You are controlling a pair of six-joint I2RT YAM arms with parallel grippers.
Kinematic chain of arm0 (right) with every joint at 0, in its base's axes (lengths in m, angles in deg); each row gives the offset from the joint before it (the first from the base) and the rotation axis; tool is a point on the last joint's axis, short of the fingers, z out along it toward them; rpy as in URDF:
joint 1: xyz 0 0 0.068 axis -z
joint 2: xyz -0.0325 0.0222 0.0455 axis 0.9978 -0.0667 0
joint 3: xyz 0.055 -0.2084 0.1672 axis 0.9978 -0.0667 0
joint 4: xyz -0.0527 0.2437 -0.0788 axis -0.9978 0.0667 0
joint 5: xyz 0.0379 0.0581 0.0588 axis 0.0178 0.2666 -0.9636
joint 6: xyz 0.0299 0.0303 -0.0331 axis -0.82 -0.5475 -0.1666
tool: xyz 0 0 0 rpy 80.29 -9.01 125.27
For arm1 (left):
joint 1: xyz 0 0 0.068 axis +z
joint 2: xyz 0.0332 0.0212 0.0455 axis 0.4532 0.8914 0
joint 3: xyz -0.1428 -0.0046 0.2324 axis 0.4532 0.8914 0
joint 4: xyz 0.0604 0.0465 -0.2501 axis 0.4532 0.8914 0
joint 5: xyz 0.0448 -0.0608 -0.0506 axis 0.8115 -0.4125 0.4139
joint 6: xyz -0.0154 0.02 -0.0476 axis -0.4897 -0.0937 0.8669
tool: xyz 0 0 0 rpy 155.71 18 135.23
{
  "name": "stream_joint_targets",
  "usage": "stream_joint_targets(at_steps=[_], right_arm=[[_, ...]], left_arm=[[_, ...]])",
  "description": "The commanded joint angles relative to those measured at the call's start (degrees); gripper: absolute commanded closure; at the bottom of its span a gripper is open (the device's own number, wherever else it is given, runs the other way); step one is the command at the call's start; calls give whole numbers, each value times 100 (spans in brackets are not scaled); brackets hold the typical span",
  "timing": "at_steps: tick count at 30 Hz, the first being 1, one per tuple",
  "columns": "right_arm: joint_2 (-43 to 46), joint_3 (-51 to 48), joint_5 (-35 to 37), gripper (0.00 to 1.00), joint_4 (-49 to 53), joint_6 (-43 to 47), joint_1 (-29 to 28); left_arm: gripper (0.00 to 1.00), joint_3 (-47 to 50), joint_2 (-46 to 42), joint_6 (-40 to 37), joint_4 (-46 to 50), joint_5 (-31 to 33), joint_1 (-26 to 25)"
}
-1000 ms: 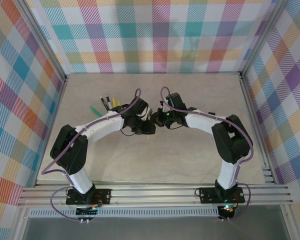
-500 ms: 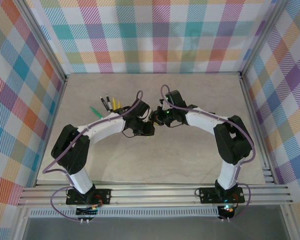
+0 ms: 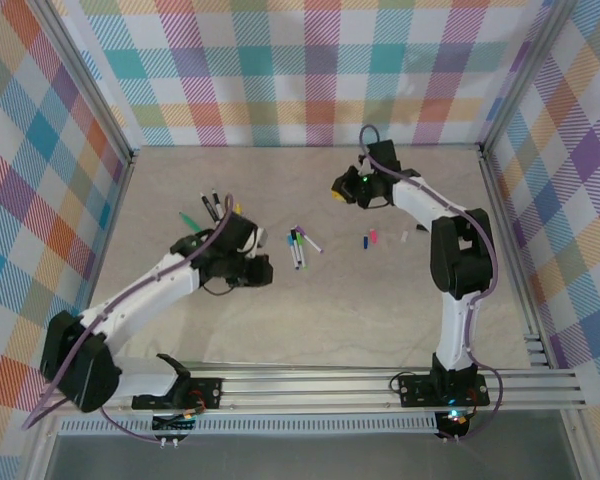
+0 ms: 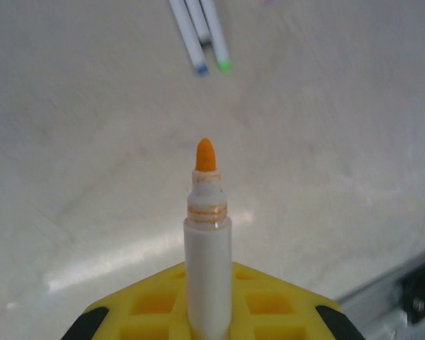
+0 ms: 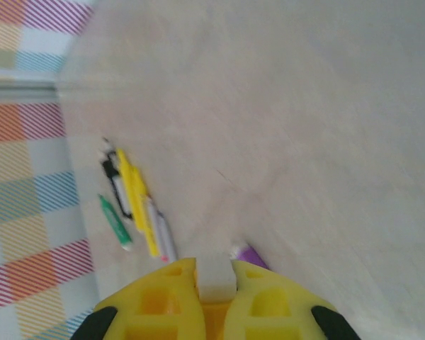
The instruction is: Open the pen caps
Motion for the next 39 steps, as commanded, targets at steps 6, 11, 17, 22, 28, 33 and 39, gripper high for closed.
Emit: stream_joint_targets(at_steps=[6,11,17,22,28,33,39], right_arm=[[918,-957,1151,100,946,1001,-92],[1157,-1260,1552,100,1160,1274,-92],[1049,-1219,1870,100,1444,1577,-94],[783,-1137,2127,100,1577,1659,-92],[595,-1101,2540,100,1819,1730,-94],[544,-1166,2663,100,1879,1758,-102],[462,-1184,2787,97,1947,1764,-153]], left_arm=[[100,-1939,2551,-314,382,1410,435],[100,-3089,3943,-290,692,1944,509],[100,-3440,4464,-185,890,2331,588],[85,-3449,4572,-167,964,2369,642],[69,-3458,4550,-173,1027,2515,646],[67,-3398,4210,-124,956,2452,634],[66,-3414,3886,-149,1015,2432,576]])
